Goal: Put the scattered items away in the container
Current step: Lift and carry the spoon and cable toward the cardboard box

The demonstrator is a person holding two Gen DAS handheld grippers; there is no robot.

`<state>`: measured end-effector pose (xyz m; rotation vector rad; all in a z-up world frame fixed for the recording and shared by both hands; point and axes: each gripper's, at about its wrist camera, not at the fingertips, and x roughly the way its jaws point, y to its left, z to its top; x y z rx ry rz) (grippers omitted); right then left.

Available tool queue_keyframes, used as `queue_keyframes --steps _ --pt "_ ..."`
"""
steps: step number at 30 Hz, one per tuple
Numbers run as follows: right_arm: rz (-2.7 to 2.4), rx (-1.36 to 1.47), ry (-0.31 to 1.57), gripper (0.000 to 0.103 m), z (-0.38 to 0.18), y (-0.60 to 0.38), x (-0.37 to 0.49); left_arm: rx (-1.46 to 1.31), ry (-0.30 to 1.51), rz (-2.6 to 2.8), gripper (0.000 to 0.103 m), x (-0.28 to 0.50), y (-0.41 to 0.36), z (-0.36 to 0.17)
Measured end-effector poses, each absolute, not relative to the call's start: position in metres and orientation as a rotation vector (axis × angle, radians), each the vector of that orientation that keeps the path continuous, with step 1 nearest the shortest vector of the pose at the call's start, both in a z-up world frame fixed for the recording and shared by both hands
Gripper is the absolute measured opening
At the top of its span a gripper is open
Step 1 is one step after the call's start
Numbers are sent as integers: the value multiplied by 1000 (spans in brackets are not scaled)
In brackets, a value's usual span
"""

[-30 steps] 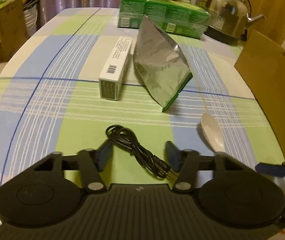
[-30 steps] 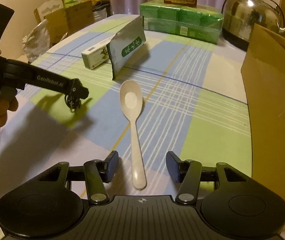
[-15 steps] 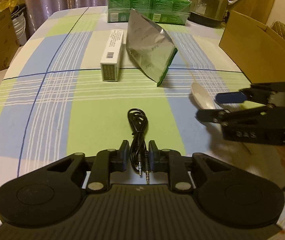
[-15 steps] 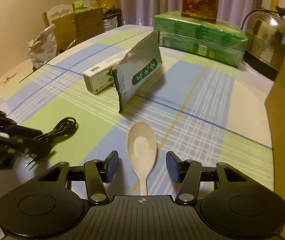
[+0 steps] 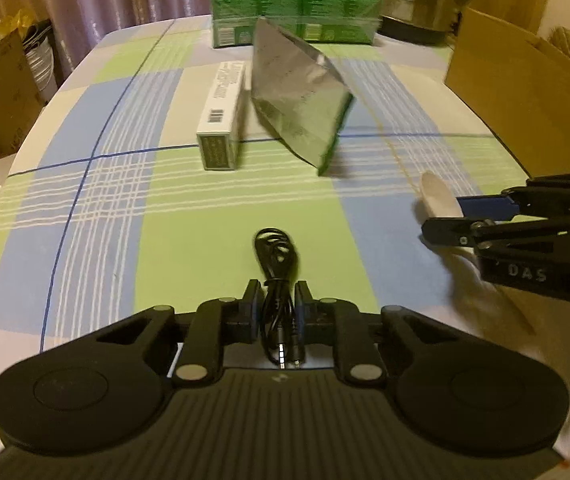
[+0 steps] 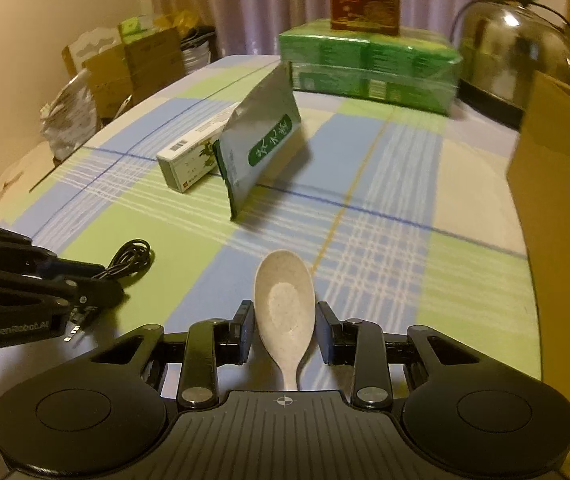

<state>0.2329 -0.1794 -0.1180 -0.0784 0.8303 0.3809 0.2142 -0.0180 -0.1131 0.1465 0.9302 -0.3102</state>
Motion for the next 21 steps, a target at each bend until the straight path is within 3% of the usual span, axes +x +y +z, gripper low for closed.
queue_keyframes --steps 21 --pt "276 -63 890 29 -102 -224 115 181 967 -496 11 113 -66 -102"
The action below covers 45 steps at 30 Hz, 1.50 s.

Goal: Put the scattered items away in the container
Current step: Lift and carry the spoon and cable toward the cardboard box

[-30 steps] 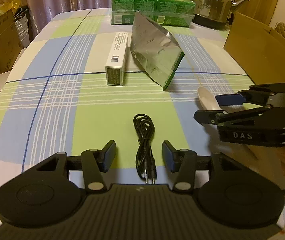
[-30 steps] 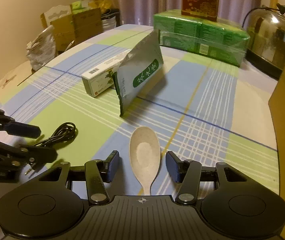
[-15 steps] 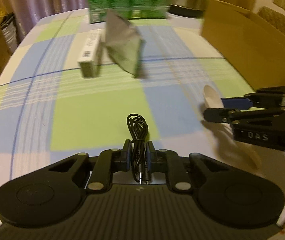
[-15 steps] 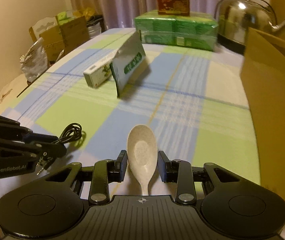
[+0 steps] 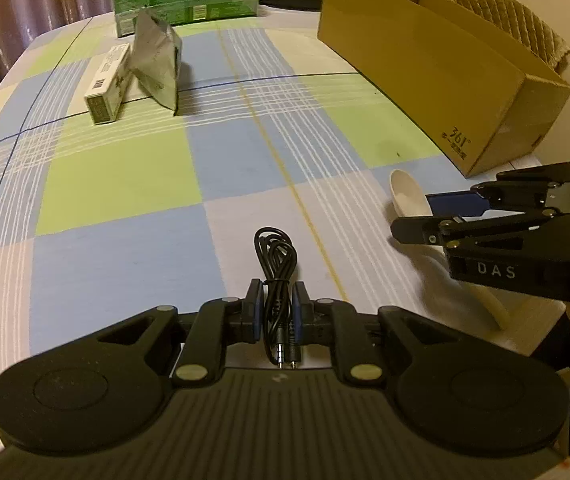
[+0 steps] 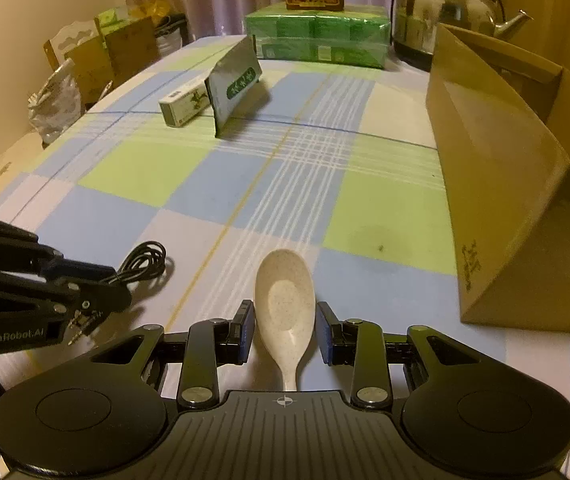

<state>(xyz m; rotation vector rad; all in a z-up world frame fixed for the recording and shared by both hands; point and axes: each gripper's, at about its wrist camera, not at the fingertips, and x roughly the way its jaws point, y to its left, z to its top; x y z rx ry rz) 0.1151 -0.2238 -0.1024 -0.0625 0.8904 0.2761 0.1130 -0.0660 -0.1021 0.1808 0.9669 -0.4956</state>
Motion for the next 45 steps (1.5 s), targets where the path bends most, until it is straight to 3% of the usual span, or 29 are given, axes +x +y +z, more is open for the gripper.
queue_keyframes --steps 14,18,19,27,29,30,45 --pt "262 -69 860 31 -112 -226 114 233 955 -471 19 117 -71 -110" --pt "262 -60 846 51 -112 -227 115 229 954 -481 13 120 -72 -110" --pt "263 -60 842 51 -112 -227 116 229 954 -481 13 120 -73 -110" --pt "258 -62 836 50 -117 -222 120 210 955 -475 12 118 -70 -110" --pt "251 -68 833 31 -116 -223 120 205 957 -473 12 117 -70 -110" --pt "249 -75 833 30 -116 -223 120 204 958 -473 12 116 -70 -110" --pt "239 -59 754 30 -70 -225 94 177 903 -468 10 94 -65 -80"
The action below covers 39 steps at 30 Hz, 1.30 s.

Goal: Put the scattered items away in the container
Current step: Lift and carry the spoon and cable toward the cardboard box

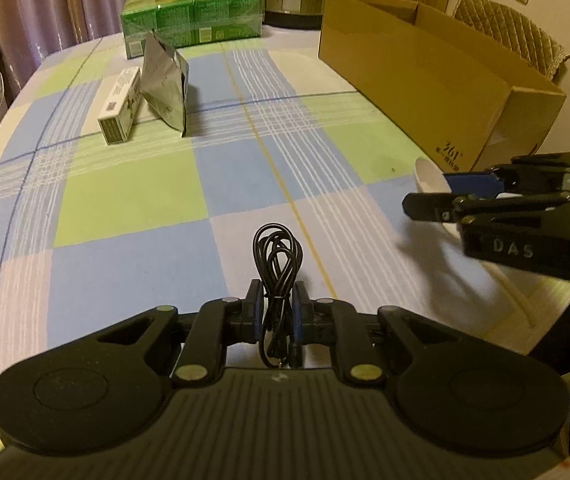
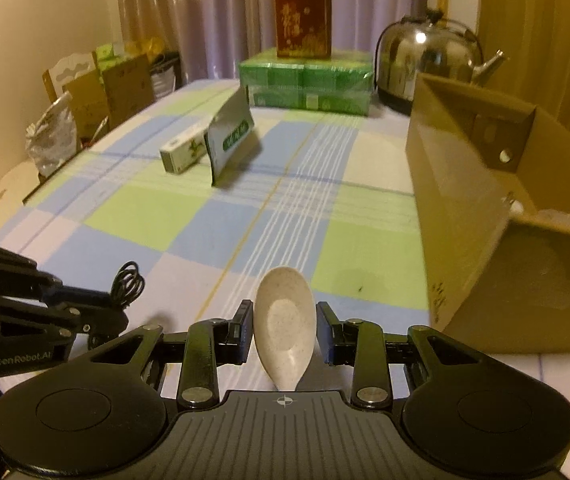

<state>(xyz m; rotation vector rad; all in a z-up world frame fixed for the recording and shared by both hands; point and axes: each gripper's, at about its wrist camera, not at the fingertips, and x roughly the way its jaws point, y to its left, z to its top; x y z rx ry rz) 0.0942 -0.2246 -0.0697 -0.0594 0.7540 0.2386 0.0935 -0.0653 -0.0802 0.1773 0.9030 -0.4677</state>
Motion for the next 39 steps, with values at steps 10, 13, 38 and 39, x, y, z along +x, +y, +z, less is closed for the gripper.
queue_keyframes --steps 10,13,38,39 --pt "206 -39 708 30 -47 -232 71 187 872 -474 10 78 -67 -67" --pt "201 -35 702 30 -43 -234 68 180 867 -483 10 76 -68 -63" --pt "117 12 538 30 31 -292 75 207 702 -636 10 107 -147 8" --pt "111 20 531 30 35 -297 77 205 692 -647 10 109 -153 13"
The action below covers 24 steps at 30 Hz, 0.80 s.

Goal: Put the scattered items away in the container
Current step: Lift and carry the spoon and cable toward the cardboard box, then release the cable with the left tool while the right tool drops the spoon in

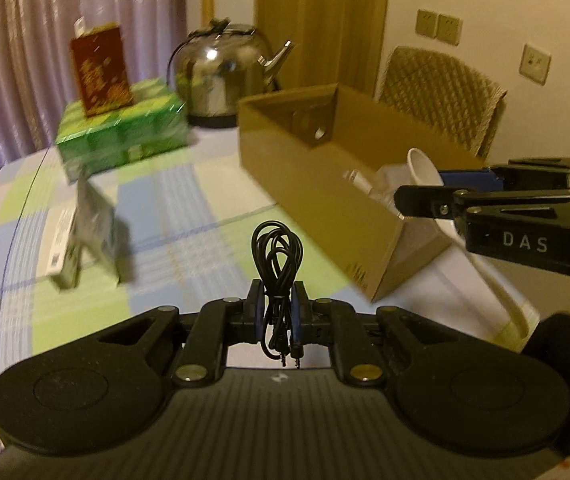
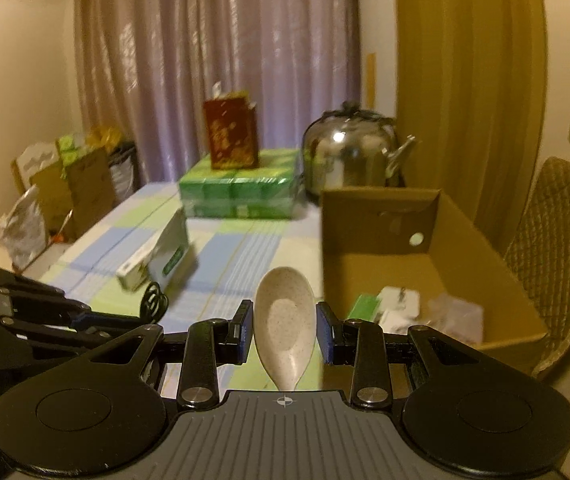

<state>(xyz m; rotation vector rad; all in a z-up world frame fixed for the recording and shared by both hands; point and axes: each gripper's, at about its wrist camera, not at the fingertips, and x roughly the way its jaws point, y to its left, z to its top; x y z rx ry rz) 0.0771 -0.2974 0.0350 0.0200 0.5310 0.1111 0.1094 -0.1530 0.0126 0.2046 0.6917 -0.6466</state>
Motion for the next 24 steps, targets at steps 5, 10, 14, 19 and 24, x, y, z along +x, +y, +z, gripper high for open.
queue_keyframes --steps 5,10,14,19,24 --pt "64 23 481 30 59 -326 90 208 638 -712 10 122 -191 36" --pt "18 42 444 30 79 -361 106 205 600 -771 10 133 -229 53" --pt "-20 58 443 30 82 -390 126 183 594 -817 10 143 -256 58" --pt "-37 92 473 30 73 -418 151 185 617 -845 10 156 -286 51" --pt "-23 160 519 30 58 -436 173 205 655 -861 10 173 -308 33"
